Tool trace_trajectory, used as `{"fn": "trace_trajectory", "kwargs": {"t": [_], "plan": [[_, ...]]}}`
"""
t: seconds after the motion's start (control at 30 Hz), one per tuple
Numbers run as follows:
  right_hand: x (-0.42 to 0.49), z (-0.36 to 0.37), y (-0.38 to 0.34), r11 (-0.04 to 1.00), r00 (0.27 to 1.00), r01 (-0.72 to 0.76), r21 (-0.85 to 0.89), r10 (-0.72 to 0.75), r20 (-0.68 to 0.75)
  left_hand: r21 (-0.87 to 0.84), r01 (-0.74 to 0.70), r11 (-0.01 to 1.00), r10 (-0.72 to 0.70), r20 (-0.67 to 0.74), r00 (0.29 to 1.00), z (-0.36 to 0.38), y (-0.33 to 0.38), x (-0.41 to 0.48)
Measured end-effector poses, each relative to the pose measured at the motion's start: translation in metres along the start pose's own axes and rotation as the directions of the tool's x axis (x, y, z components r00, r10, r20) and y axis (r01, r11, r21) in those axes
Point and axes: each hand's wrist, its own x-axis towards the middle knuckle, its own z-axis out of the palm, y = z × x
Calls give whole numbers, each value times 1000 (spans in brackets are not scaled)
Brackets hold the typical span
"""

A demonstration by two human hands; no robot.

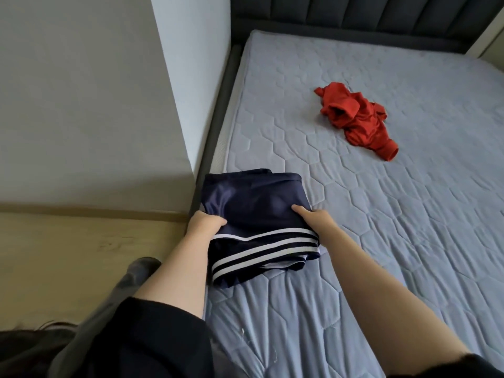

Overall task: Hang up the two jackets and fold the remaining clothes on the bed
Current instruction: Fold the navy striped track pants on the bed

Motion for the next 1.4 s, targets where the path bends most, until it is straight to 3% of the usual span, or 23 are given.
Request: {"fn": "trace_trajectory", "kwargs": {"t": [0.1, 0.17, 0.23, 0.33, 0.47, 0.53, 0.63, 0.77, 0.83, 0.87, 0.93, 0.97, 1.0, 1.03, 1.1, 1.17, 1.27, 1.4], "plan": [[-2, -4, -3, 976, 953, -172, 132, 131, 274, 8, -50, 999, 50, -22, 999, 6, -9, 0], [-7, -4, -5, 964, 914, -223, 142, 157, 373, 21, -112, 993, 112, 10, 994, 9, -11, -3], [-14, -5, -14, 955, 919, -241, 173, 167, 358, -37, -151, 988, 153, 38, 988, 11, -11, -5], [-25, -18, -43, 949, 956, -190, 251, 120, 269, -254, -154, 955, 190, 125, 974, 14, -8, -11], [-53, -47, -96, 970, 992, 37, 240, -65, 107, -534, 42, 845, 137, 292, 946, 22, 2, -33], [-72, -60, -120, 966, 971, 237, 105, -231, -60, -538, 98, 837, 103, 330, 938, 22, 5, -43], [-102, -67, -152, 857, 848, 442, -264, -496, -190, -613, 95, 784, 165, 354, 921, 16, 8, -50], [-134, -27, -166, 515, 690, 445, -733, -719, -87, -781, 228, 581, 225, 424, 877, 0, 14, -54], [-141, 7, -161, 387, 723, 472, -792, -684, 96, -791, 306, 531, 241, 486, 840, -9, 14, -52], [-140, 23, -155, 405, 762, 526, -748, -616, 202, -786, 333, 520, 243, 510, 825, -13, 12, -50], [-133, 47, -137, 675, 839, 543, -500, -416, 351, -793, 351, 499, 195, 497, 845, -21, 5, -45], [-123, 52, -124, 785, 857, 495, -373, -373, 355, -784, 289, 549, 125, 420, 899, -24, 1, -41], [-112, 54, -110, 827, 874, 468, -311, -383, 299, -729, 205, 653, 42, 305, 951, -26, -5, -36], [-99, 51, -97, 835, 889, 456, -309, -415, 193, -652, 148, 744, -26, 193, 981, -28, -10, -33], [-75, 37, -67, 870, 915, 378, -317, -404, -18, -570, 137, 810, -112, 80, 991, -29, -18, -28], [-57, 23, -36, 950, 963, 215, -228, -245, -112, -530, 129, 838, -116, 58, 992, -27, -24, -23], [-44, 16, 0, 999, 1000, 2, -38, -2, -6, -439, 95, 893, -86, 41, 995, -21, -27, -21], [-39, 23, 12, 991, 999, 11, 136, -17, 43, -391, 61, 918, -46, 48, 998, -20, -29, -18]]}}
